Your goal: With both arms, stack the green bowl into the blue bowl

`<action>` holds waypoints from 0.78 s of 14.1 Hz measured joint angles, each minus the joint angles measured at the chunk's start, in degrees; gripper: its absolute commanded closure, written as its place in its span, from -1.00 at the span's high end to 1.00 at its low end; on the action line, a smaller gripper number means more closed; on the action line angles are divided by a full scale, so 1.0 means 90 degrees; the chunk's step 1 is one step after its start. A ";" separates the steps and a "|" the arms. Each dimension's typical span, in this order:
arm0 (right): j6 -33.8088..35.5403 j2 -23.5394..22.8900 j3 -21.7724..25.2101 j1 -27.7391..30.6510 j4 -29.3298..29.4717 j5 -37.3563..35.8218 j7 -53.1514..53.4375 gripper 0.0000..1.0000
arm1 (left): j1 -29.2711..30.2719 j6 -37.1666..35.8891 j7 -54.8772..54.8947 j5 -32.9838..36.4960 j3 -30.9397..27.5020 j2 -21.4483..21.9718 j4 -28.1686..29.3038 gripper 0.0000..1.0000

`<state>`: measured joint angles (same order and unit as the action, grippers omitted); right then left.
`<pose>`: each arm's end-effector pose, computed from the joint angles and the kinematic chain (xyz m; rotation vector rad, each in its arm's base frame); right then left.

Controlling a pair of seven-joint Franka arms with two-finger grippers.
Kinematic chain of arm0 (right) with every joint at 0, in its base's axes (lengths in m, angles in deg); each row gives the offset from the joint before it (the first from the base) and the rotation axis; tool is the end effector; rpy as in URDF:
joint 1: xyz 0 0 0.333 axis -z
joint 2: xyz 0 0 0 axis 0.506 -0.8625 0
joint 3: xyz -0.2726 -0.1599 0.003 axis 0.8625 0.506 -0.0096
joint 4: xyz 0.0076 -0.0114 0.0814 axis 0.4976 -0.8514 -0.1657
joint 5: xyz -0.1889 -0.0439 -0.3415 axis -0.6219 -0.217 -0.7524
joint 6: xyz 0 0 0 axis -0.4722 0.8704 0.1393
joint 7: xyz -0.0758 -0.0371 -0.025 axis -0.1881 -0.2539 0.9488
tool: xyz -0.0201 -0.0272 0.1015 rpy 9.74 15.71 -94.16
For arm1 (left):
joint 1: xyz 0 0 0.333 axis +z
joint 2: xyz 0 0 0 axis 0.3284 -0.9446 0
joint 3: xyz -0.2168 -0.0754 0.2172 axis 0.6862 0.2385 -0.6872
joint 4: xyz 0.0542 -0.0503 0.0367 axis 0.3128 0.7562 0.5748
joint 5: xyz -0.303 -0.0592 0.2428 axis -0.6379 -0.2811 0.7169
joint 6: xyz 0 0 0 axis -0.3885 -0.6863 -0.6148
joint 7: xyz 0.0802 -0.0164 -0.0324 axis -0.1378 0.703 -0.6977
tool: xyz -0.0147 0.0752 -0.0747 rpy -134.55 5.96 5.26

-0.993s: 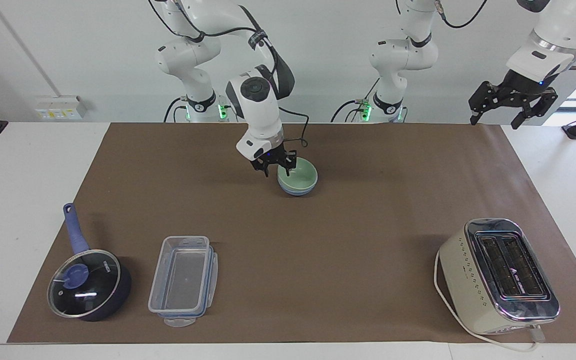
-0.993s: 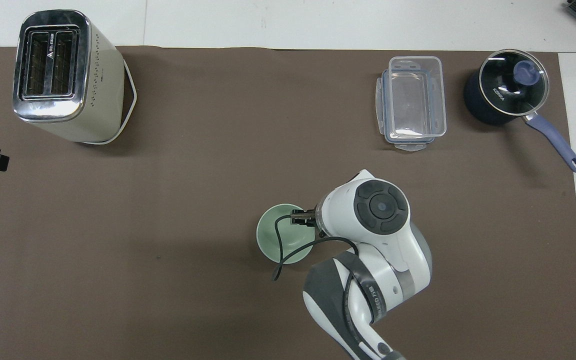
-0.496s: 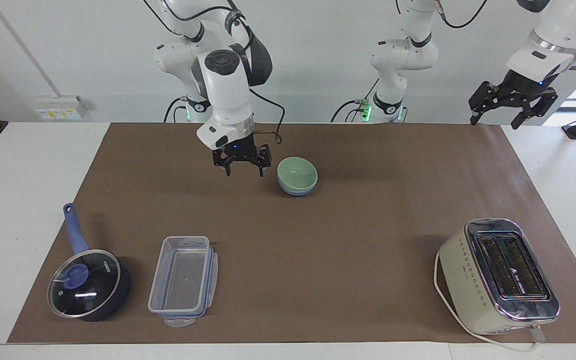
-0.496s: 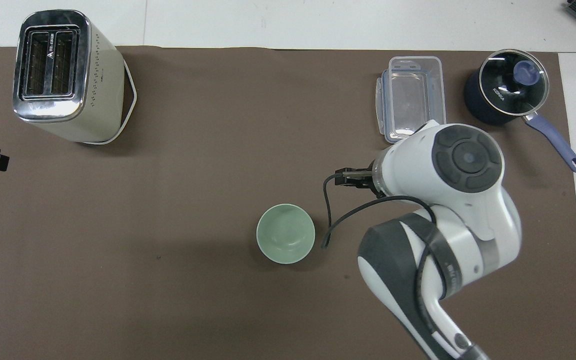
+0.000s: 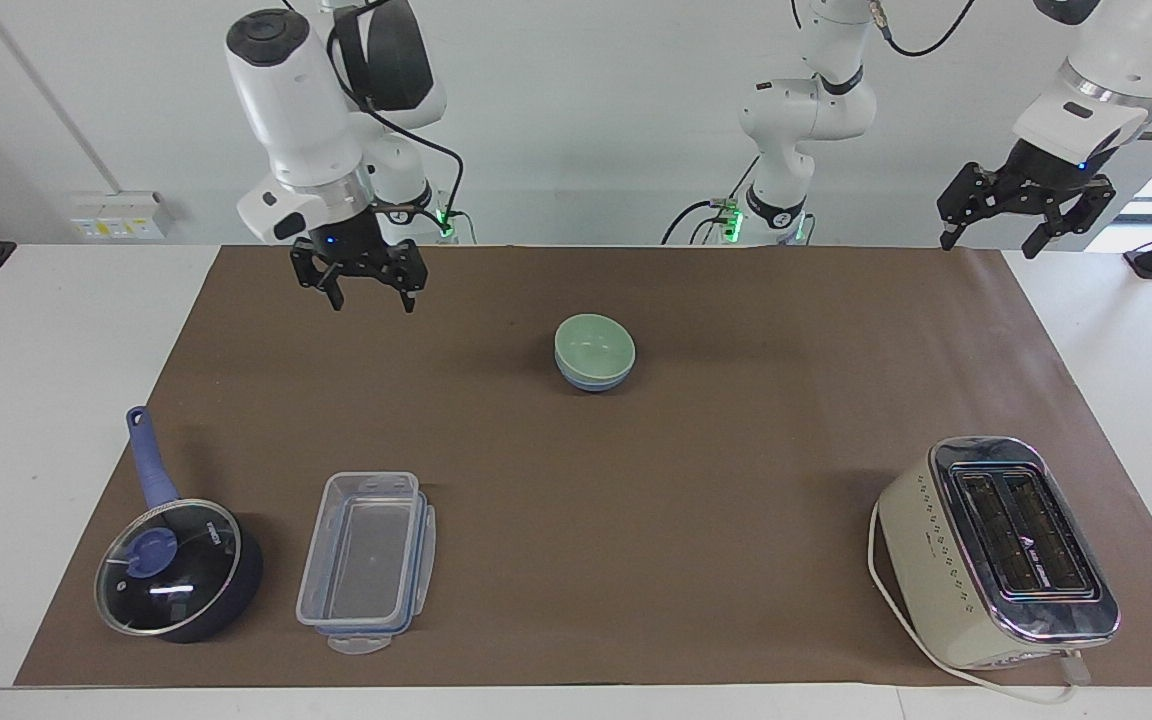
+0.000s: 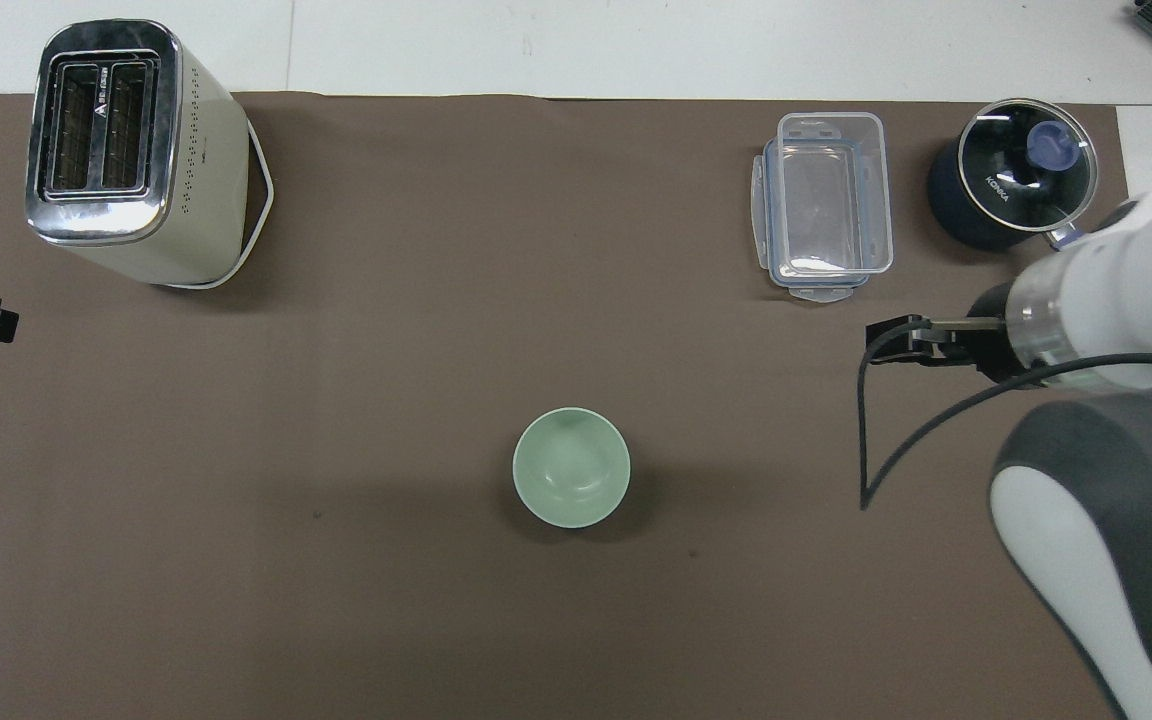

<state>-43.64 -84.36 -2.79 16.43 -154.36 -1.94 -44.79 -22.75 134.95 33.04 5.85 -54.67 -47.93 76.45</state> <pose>0.5338 0.0661 0.5723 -3.1152 0.1423 -0.0439 0.5476 -0.0130 0.6771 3.1185 -0.3213 0.0194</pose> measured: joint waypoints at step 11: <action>0.1449 -0.0349 0.0009 0.1173 0.1684 0.0000 -0.0676 1.00 | 0.0000 -0.0001 0.0000 0.0000 0.0001 0.0000 0.0000 1.00</action>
<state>-30.60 -87.50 -2.70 27.00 -139.21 -1.94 -50.87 -22.75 134.94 33.04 5.85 -54.66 -47.93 76.45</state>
